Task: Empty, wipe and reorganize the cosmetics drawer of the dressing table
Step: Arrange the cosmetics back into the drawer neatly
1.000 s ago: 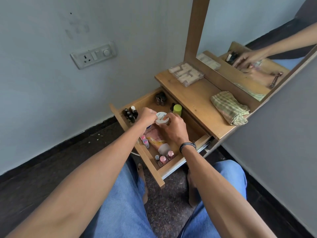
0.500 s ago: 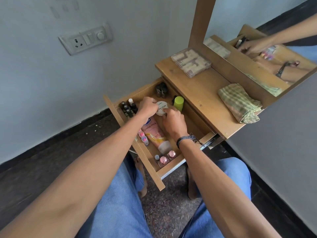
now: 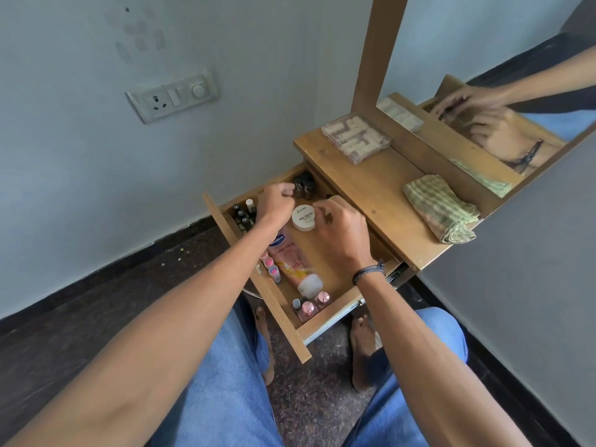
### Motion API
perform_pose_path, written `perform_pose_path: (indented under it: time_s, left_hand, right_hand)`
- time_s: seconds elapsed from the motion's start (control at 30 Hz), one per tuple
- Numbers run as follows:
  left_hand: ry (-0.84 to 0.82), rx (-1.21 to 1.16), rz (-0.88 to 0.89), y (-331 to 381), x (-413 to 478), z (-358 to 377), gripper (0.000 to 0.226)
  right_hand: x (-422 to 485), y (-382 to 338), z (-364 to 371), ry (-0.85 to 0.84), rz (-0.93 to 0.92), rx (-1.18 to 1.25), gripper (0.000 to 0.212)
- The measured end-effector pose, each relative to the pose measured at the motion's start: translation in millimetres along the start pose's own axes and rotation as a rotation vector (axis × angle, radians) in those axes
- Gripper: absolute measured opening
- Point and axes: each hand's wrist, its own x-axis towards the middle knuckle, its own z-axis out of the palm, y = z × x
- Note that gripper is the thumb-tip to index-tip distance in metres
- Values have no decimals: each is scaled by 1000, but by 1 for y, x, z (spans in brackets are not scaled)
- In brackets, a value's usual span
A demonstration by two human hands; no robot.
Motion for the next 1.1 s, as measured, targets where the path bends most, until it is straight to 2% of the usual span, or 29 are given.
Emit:
perform_pose_path:
  time_s: [0.07,0.17,0.3,0.4,0.6,0.77,0.83,0.9,0.97,1.1]
  left_hand:
    - [21,-34,36,14,0,-2,48]
    - [28,-55,100,38,5,-3,47]
    - [-27,-22,206,69,17,-1,53]
    - [-83,13,224,88,31,6,56]
    - [-137,-2,196,108,63,22,59]
    - [-263,-29,115,117,89,26,51]
    - [-297,-10,80,119,95,29,71]
    - [-297,-24,56,117,96,29,78]
    - [-276,-71,46,114,93,29,73]
    - [-258,-184,37,107,80,23,45]
  right_hand:
    - [19,4,-15,104,-16,16,15]
    - [52,20,-32,199,106,14,18]
    - [83,45,-37,112,353,73,34]
    - [92,51,-37,99,446,161,39]
    - [93,57,-34,85,449,139,48]
    - [98,60,-29,54,440,98,53]
    - [99,62,-28,59,428,87,54]
    - [99,63,-28,64,419,86,54]
    - [98,62,-29,68,413,90,52]
    - [92,57,-34,75,408,125,44]
